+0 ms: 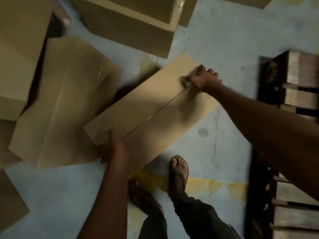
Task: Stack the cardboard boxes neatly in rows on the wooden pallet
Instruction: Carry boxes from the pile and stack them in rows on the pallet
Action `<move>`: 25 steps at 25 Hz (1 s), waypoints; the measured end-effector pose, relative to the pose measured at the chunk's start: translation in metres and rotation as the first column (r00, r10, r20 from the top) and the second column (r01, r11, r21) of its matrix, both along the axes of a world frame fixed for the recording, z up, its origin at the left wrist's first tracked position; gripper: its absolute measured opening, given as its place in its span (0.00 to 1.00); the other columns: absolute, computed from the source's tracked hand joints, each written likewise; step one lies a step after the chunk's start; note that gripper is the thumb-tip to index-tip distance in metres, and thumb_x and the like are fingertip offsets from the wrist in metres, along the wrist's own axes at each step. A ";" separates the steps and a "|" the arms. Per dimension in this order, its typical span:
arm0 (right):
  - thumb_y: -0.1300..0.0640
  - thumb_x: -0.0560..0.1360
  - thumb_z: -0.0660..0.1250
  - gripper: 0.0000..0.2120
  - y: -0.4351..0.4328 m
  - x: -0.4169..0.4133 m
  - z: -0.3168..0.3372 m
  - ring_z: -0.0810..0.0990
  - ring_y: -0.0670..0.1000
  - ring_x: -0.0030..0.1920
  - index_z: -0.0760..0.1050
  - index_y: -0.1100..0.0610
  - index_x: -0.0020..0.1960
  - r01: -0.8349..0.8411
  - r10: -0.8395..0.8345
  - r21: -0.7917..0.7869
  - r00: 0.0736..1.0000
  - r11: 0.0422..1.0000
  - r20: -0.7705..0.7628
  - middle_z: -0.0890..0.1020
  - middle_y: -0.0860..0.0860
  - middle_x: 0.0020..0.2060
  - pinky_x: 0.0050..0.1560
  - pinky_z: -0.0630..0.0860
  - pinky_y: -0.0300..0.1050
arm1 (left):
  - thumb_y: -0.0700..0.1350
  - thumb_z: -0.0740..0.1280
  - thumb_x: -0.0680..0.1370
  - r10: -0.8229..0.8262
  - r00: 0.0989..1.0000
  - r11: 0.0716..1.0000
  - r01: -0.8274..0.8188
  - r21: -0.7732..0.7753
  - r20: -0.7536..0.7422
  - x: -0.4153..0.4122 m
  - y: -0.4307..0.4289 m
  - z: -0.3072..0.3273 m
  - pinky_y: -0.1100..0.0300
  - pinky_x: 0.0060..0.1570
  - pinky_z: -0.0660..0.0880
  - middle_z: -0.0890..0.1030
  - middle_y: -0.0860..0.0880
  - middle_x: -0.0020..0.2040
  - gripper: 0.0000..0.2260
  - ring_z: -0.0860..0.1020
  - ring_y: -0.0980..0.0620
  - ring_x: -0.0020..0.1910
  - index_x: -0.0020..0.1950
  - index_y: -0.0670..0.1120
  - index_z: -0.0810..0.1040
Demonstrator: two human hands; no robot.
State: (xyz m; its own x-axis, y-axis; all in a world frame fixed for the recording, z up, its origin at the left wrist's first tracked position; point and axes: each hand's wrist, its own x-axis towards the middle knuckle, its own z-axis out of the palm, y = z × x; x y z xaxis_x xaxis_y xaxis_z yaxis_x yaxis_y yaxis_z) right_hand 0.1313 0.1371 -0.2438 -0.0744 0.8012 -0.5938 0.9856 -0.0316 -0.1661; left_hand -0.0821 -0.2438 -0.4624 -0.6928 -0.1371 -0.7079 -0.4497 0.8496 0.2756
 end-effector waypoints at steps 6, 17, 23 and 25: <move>0.27 0.60 0.74 0.52 -0.014 0.117 0.129 0.67 0.64 0.73 0.67 0.53 0.75 0.450 -0.447 0.006 0.890 0.893 -0.092 0.69 0.60 0.72 0.72 0.67 0.62 | 0.67 0.77 0.67 -0.136 0.969 0.982 0.158 0.098 -0.204 -0.010 0.128 0.284 0.41 0.71 0.66 0.67 0.38 0.76 0.51 0.67 0.35 0.74 0.80 0.42 0.59; 0.25 0.58 0.77 0.45 -0.078 0.362 0.282 0.83 0.59 0.50 0.73 0.53 0.62 0.954 -0.884 -0.107 0.214 0.281 -0.416 0.79 0.56 0.57 0.48 0.84 0.60 | 0.61 0.74 0.61 -0.799 0.451 0.357 0.888 0.291 -0.397 0.125 0.422 0.510 0.46 0.58 0.80 0.85 0.49 0.53 0.26 0.83 0.43 0.53 0.56 0.53 0.81; 0.39 0.73 0.74 0.27 -0.077 0.457 0.302 0.79 0.58 0.51 0.70 0.55 0.61 0.990 -0.886 -0.138 -0.089 -0.028 -0.455 0.78 0.55 0.54 0.54 0.79 0.58 | 0.69 0.72 0.60 -0.884 0.095 0.001 0.980 0.201 -0.458 0.291 0.566 0.538 0.39 0.62 0.77 0.80 0.46 0.64 0.39 0.77 0.38 0.63 0.68 0.54 0.71; 0.41 0.74 0.74 0.26 -0.078 0.482 0.301 0.78 0.58 0.52 0.69 0.55 0.60 0.981 -0.874 -0.147 -0.181 -0.127 -0.451 0.78 0.56 0.54 0.56 0.78 0.58 | 0.68 0.72 0.61 -0.884 -0.018 -0.121 0.974 0.192 -0.467 0.347 0.598 0.539 0.39 0.63 0.75 0.79 0.45 0.66 0.41 0.77 0.37 0.64 0.71 0.53 0.69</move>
